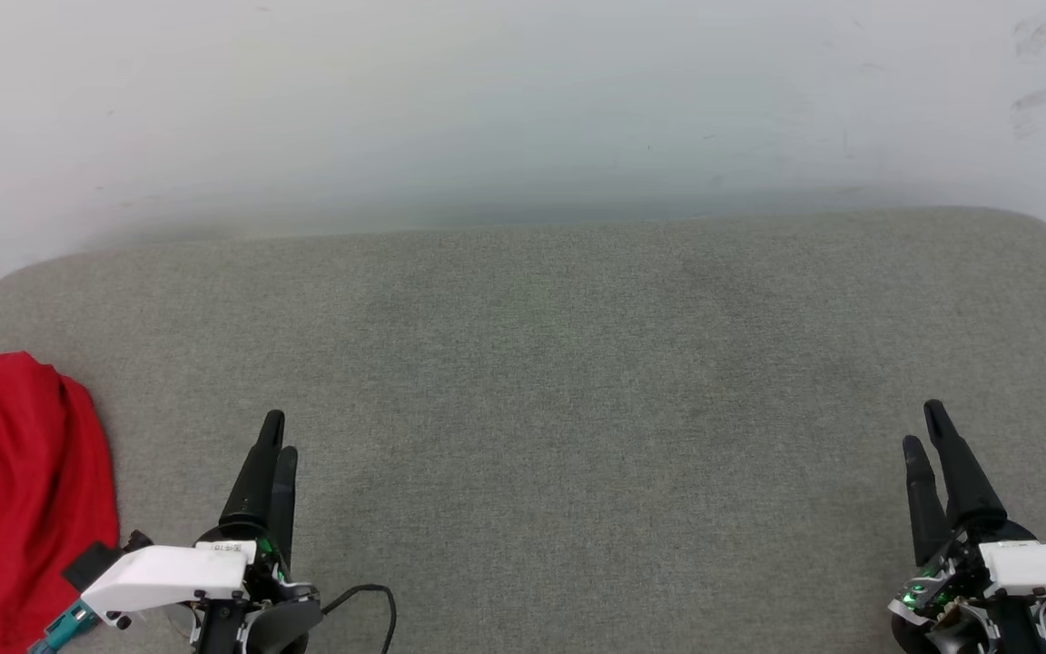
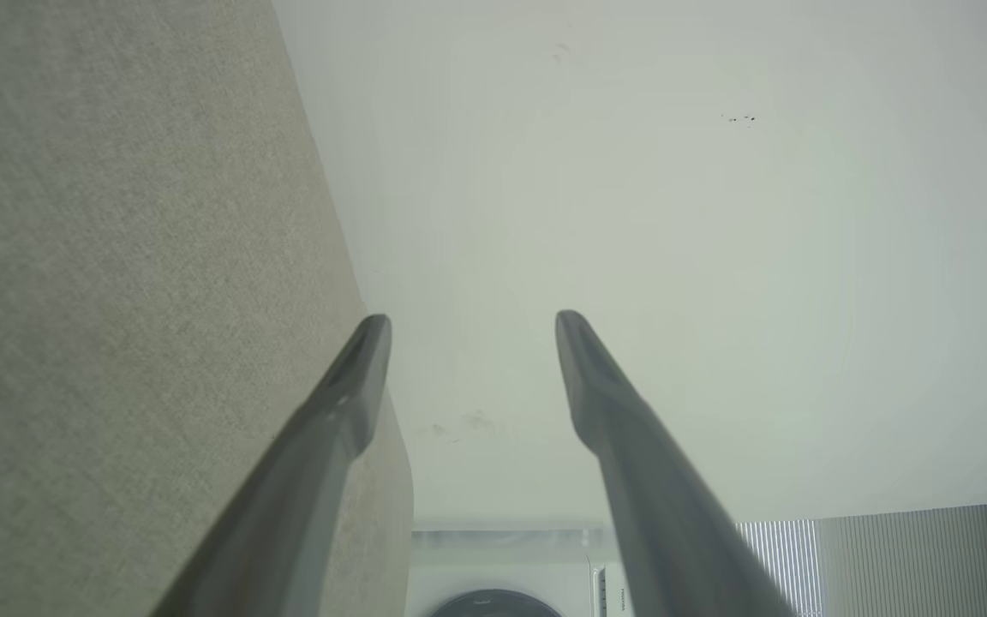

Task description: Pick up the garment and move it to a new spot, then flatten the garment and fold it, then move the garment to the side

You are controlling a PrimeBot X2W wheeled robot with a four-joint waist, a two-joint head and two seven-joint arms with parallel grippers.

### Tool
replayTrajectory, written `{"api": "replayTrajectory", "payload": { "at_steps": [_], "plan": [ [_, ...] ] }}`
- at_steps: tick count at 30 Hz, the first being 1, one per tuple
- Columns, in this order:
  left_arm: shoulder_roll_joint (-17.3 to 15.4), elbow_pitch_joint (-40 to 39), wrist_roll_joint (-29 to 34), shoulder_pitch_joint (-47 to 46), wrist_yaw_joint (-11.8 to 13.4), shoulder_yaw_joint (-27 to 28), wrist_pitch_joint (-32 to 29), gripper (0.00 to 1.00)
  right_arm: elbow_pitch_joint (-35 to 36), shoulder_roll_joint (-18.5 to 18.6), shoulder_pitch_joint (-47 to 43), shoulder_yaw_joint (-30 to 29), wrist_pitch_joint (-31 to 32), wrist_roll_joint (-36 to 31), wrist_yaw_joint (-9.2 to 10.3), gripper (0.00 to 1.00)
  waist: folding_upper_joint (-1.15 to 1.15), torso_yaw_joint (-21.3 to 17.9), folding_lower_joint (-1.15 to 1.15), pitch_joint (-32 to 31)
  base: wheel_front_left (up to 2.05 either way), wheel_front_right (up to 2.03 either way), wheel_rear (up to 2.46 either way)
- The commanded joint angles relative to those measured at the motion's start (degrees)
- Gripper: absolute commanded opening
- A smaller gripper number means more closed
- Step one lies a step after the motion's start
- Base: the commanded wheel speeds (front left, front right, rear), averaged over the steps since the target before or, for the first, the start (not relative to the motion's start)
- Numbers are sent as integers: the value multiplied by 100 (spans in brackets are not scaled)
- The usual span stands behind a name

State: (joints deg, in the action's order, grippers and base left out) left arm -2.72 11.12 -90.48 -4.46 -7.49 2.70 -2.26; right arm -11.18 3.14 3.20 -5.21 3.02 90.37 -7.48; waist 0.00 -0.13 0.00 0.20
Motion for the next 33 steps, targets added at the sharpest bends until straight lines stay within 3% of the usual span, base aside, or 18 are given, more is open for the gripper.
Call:
{"api": "replayTrajectory", "payload": {
  "at_steps": [1, 12, 27, 28, 33],
  "plan": [
    [-12, -177, 90, -100, -1, -27, 64, 100, 169, 75, 40, 35, -58, -94, -1, 100, 0, 0, 0, -1, 0, 0, 0],
    [-13, -514, 940, -21, -1, -37, 326, 100, 376, 285, -28, 221, -395, -997, -1, 100, 0, 1, 0, -16, 0, 0, 0],
    [-103, -668, 3288, 34, -1, -407, 639, 100, 641, 312, -96, 299, -490, -3432, -1, 100, 0, -13, 0, -51, 0, 0, 0],
    [-137, -676, 3710, 41, -1, -424, 696, 100, 704, 327, -113, 323, -468, -3809, -2, 100, 0, -18, 0, -56, 0, 0, 0],
    [-139, -678, 4166, 76, -1, -422, 771, 100, 751, 345, -141, 328, -443, -4285, -2, 100, 0, -23, 0, -63, 0, 0, 0]
  ]
}}
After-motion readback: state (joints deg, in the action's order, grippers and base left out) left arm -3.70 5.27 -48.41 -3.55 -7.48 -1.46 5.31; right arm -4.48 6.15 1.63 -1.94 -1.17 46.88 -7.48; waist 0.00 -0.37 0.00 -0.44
